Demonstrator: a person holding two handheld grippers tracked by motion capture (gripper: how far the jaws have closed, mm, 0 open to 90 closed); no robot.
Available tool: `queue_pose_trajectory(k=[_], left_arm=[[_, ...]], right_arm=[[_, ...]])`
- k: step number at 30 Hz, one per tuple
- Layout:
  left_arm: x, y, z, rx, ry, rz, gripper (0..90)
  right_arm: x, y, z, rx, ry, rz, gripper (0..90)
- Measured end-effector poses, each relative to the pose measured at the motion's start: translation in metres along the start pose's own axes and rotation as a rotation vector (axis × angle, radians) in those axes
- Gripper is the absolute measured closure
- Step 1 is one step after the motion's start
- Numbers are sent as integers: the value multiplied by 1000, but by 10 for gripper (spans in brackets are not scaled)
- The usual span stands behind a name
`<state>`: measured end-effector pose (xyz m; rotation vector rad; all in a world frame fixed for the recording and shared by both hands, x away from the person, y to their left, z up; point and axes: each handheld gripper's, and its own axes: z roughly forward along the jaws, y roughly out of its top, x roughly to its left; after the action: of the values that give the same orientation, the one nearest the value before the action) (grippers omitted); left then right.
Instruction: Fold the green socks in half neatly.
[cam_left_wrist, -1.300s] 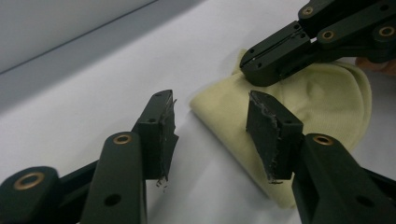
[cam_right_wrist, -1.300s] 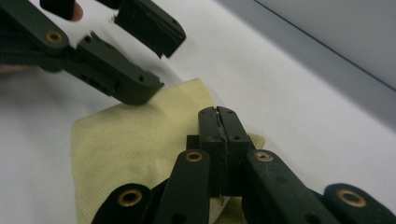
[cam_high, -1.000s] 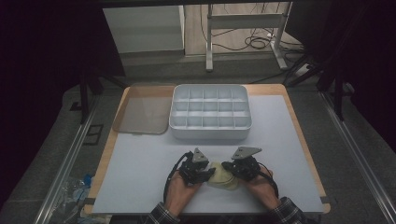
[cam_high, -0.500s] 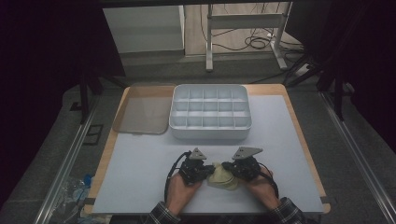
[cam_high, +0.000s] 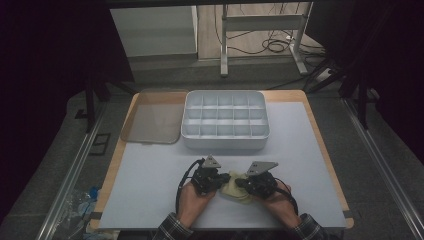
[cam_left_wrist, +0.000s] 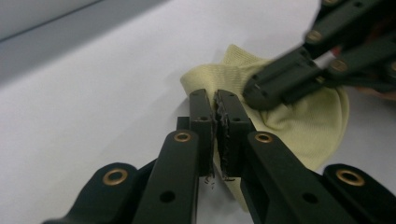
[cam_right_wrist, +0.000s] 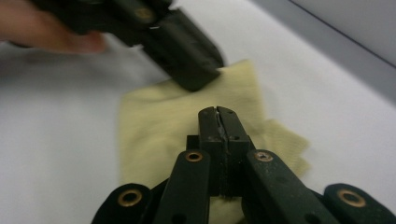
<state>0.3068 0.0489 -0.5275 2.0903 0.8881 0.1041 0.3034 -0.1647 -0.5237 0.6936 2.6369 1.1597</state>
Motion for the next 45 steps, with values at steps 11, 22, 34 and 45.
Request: queue_pose_trajectory(k=[11, 22, 34, 45], left_arm=[[4, 3, -3, 1, 3, 9, 860], [5, 5, -3, -1, 11, 10, 859], [5, 9, -6, 3, 18, 19, 858], [7, 11, -8, 12, 27, 19, 855]], right_arm=[[14, 2, 3, 3, 37, -38, 896], [24, 3, 9, 18, 43, -71, 896], [31, 4, 10, 16, 70, -78, 896], [-3, 10, 5, -17, -49, -8, 894]])
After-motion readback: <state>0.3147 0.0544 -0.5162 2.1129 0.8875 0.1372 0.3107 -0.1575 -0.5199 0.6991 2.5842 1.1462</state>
